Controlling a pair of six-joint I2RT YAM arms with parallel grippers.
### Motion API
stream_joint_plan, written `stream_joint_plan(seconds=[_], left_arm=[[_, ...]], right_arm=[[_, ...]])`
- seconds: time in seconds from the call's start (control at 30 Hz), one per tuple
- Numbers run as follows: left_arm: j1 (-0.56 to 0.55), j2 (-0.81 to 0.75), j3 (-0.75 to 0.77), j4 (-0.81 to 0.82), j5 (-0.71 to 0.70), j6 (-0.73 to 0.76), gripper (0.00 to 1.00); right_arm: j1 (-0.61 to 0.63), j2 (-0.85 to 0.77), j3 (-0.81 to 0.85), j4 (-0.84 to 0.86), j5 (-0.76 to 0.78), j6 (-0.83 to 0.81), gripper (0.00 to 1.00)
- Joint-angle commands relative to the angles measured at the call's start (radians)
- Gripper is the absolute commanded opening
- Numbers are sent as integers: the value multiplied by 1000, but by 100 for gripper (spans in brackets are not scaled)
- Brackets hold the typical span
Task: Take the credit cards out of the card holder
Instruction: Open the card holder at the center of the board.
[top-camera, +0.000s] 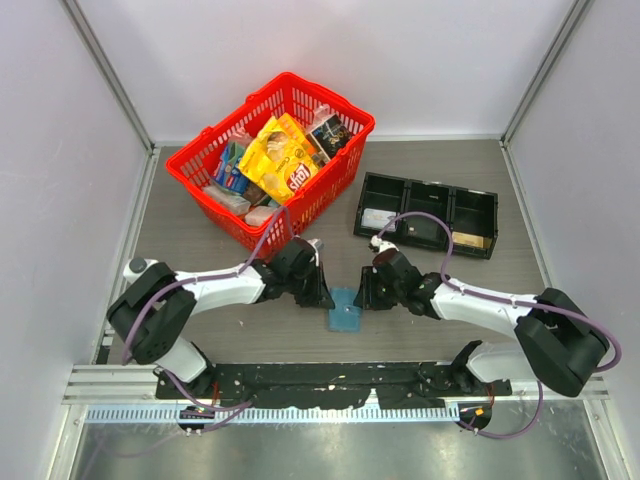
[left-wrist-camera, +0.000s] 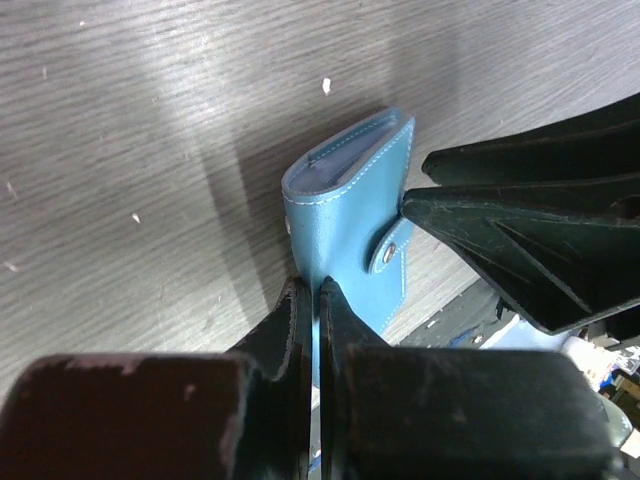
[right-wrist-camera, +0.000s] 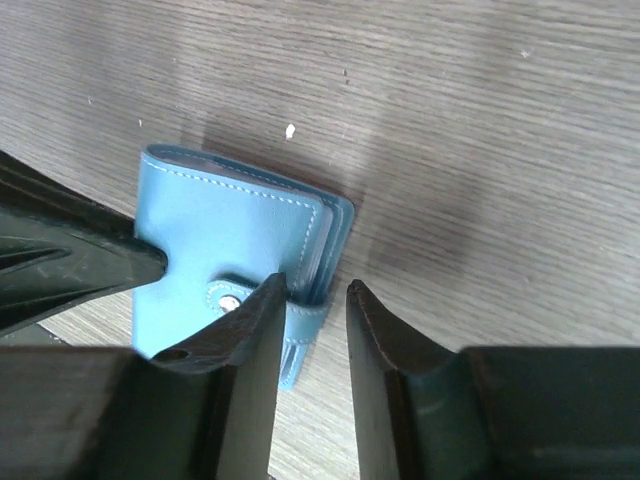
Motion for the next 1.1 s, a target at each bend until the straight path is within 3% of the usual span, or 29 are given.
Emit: stream_joint_plan(seconds=[0.0,0.07,0.47,0.97,1.07], left_arm=[[-1,-94,-10,-15,-104,-20,0],[-7,-111,-9,-31,-132,-21,0],[-42,-125,27,-91,-207,-13,0],[-79,-126,87,-124,-215,0,0],[-82,-143,91,-134,-227,3,0]], right_arm=[[38,-65,91,-152,133,7,44],[49,-76,124,-178,138,8,50],[138,45,177,-73,59,69,49],[204,157,213,-134,212,56,48],[208,157,213,-158,247,50,37]])
